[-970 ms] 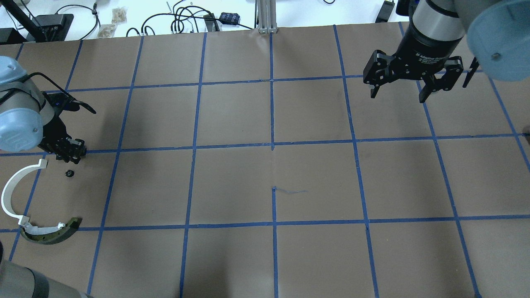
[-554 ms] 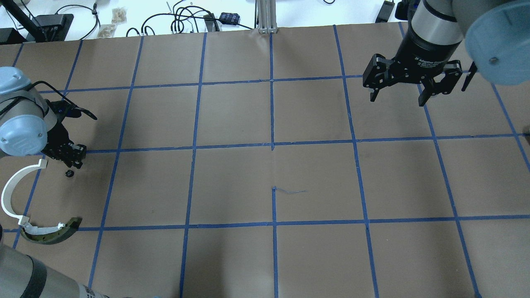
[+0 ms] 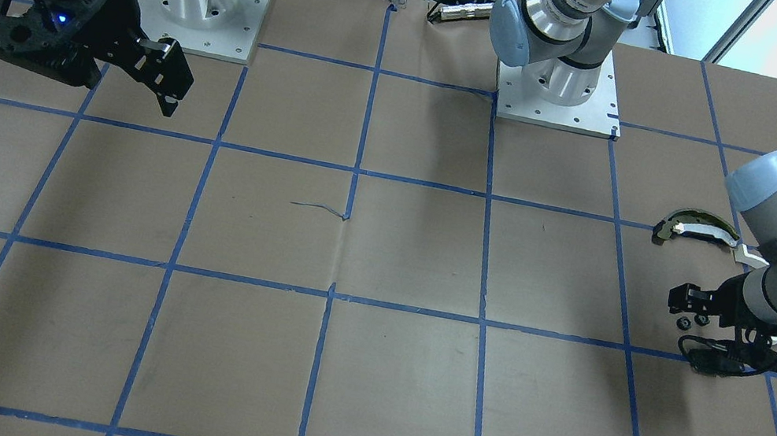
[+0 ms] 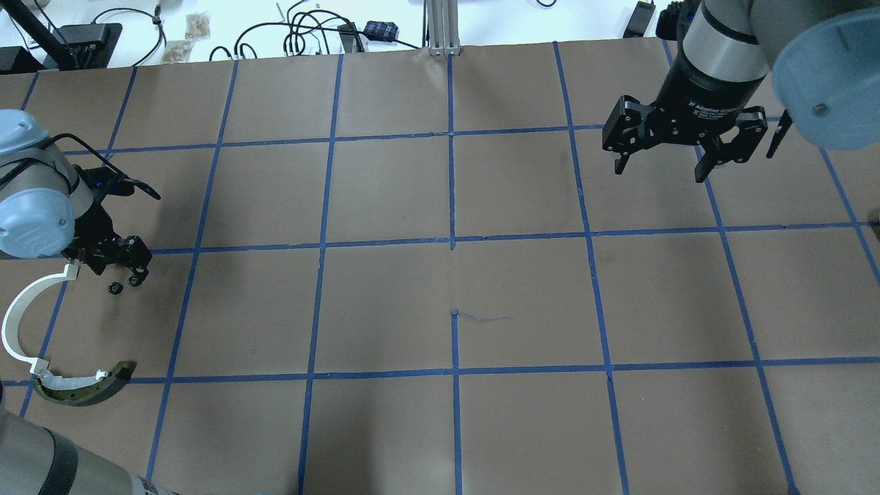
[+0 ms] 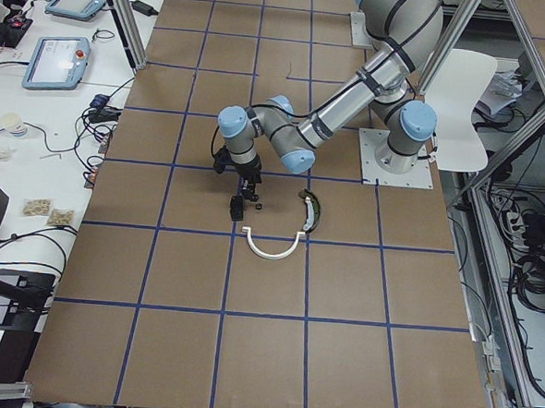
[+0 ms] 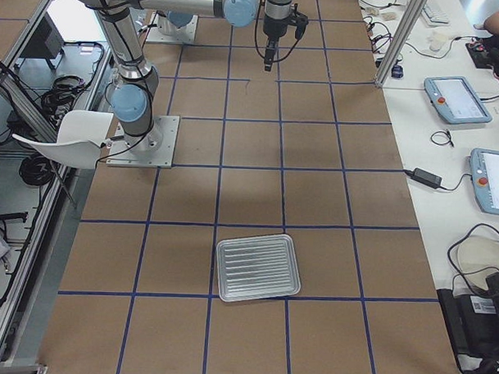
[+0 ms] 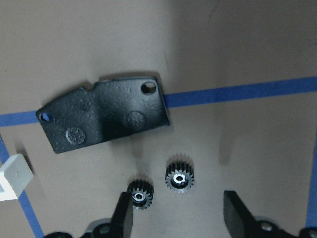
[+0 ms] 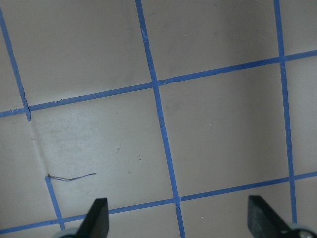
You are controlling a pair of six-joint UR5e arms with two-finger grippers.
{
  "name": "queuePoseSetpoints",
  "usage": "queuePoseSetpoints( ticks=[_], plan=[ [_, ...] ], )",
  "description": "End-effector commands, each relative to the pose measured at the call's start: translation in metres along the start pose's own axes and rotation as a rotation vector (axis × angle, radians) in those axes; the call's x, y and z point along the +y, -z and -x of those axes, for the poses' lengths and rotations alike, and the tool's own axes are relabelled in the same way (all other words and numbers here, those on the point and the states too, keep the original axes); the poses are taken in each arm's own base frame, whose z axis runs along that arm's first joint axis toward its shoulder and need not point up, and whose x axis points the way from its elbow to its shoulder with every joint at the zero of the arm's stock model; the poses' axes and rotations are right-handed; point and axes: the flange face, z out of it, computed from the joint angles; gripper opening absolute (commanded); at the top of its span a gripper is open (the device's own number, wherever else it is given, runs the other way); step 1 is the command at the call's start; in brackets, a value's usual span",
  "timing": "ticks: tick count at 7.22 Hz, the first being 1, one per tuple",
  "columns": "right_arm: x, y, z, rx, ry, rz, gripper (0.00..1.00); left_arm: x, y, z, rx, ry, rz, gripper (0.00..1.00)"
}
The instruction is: Place bearing gear from tray to pile
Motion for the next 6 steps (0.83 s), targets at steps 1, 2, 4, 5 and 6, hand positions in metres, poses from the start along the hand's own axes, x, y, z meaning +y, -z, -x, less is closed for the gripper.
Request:
queuePoseSetpoints(
  ticks=[1,2,4,5,6],
  plan=[
    [0.0,0.0,0.0,-0.002,-0.002,-0.002,1.0,-0.008,0.092,-0.041,0.014,-0.054,-0.026,0.88],
    [0.0,0.0,0.0,-0.006,-0.004,-0.004,1.0,-0.019,0.153,-0.084,-0.004,0.014,-0.037,0.88],
    [0.0,-0.001,0.0,-0.004,0.002,-0.005,1.0,-0.021,0.234,-0.194,0.059,0.11,-0.132,0.94],
    [0.0,-0.001,0.0,-0.004,-0.001,-0.005,1.0,-0.01,0.265,-0.235,0.102,0.135,-0.199,0.95],
    [0.0,-0.001,0.0,-0.003,-0.001,-0.006,1.0,0.008,0.289,-0.26,0.139,0.107,-0.249,1.0]
  ],
)
